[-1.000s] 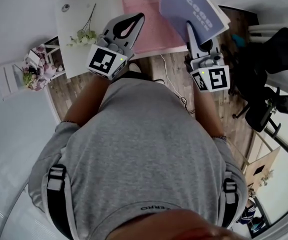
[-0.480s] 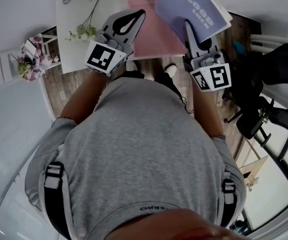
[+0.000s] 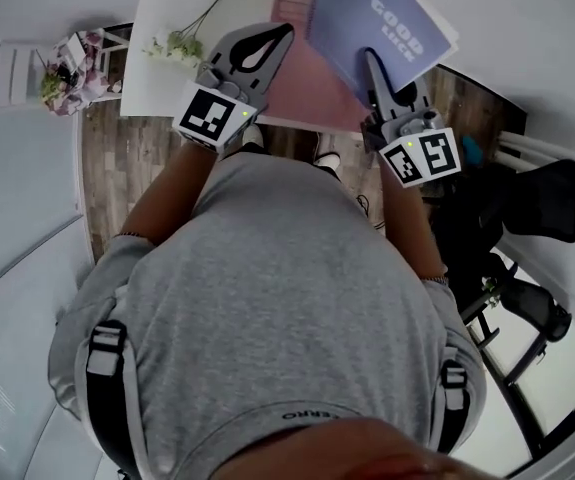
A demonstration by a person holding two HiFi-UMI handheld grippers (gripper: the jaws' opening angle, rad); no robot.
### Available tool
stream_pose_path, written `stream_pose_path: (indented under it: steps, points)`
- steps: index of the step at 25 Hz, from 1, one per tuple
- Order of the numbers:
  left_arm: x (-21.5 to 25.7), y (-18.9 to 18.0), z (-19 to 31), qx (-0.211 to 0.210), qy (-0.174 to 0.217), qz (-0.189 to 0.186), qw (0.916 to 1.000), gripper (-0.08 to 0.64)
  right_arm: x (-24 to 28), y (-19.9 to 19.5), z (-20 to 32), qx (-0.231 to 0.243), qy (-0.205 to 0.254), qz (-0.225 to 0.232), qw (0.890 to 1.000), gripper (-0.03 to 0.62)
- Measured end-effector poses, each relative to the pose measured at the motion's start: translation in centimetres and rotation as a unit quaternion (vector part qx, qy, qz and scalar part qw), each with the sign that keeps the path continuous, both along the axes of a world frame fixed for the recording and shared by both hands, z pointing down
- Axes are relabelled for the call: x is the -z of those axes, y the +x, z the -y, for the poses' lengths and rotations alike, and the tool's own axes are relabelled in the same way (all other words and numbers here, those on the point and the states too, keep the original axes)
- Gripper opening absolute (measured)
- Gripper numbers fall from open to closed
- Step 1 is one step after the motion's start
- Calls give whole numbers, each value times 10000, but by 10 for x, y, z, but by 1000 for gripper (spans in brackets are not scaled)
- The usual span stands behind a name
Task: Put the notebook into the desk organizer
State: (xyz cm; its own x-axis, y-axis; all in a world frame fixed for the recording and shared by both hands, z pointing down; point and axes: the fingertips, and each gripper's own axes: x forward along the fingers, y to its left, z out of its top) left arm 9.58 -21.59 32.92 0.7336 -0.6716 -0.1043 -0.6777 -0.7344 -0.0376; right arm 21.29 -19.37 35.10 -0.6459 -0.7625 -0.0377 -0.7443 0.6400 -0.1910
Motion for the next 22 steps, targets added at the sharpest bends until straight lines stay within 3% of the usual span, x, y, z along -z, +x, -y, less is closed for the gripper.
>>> stream_pose_path:
  steps: [10,16,22]
  points:
    - [-4,-4,-2,425,18,33,9991,20,-21,-4,11,919,-1024,739,9877,38]
    - [-6,4,-2,432,40,52,9990,19,-44,-6,19,1287,-1993,1203,9640,38]
    - [-6,-1,-9,326,30,-61,9994,18,-78,-20,21,1427,-2815,1255,9406,40]
